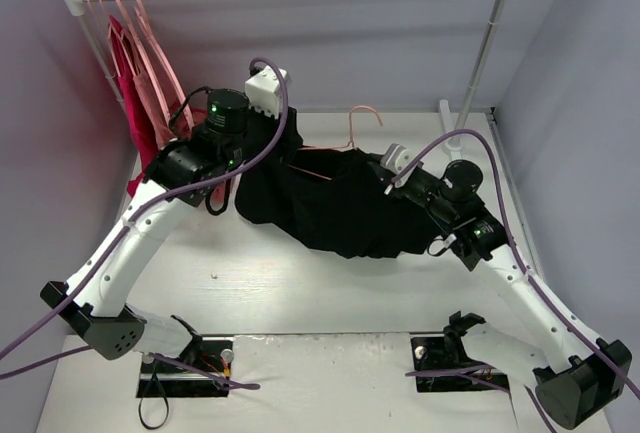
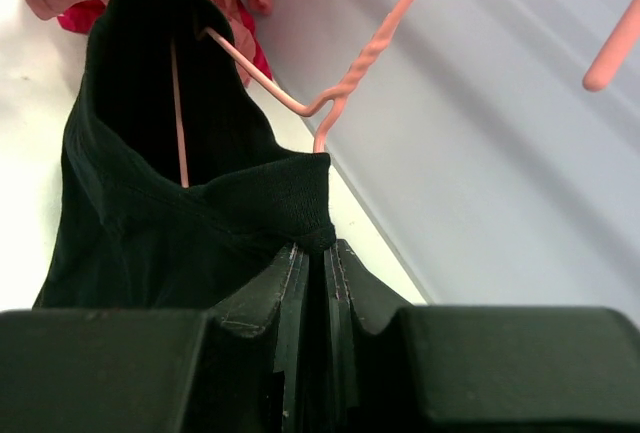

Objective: Place the t-shirt on the hanger

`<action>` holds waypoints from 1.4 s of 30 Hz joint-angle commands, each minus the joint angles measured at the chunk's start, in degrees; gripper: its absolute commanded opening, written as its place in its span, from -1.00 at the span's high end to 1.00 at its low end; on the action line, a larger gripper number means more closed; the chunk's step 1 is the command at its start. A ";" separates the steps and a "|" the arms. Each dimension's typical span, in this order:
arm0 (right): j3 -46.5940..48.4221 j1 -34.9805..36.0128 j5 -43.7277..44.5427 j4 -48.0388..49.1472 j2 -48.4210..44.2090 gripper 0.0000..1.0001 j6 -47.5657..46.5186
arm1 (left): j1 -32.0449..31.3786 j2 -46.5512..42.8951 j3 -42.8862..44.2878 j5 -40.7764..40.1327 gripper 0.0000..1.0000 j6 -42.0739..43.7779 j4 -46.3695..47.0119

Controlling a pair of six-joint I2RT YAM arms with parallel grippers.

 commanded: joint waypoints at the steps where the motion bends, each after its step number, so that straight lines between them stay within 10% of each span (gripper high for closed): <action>1: 1.83 -2.59 -4.68 8.29 -0.91 1.00 1.88 | 0.63 -2.49 0.57 0.27 0.01 10.21 1.01; 8: 5.35 -6.19 -13.03 3.81 1.55 1.00 3.02 | 8.45 -7.85 -7.69 14.68 0.00 20.32 -0.66; 42: 8.95 -7.43 -20.33 1.78 4.81 1.00 4.95 | 11.71 -2.67 -15.43 29.64 -0.11 36.86 -3.30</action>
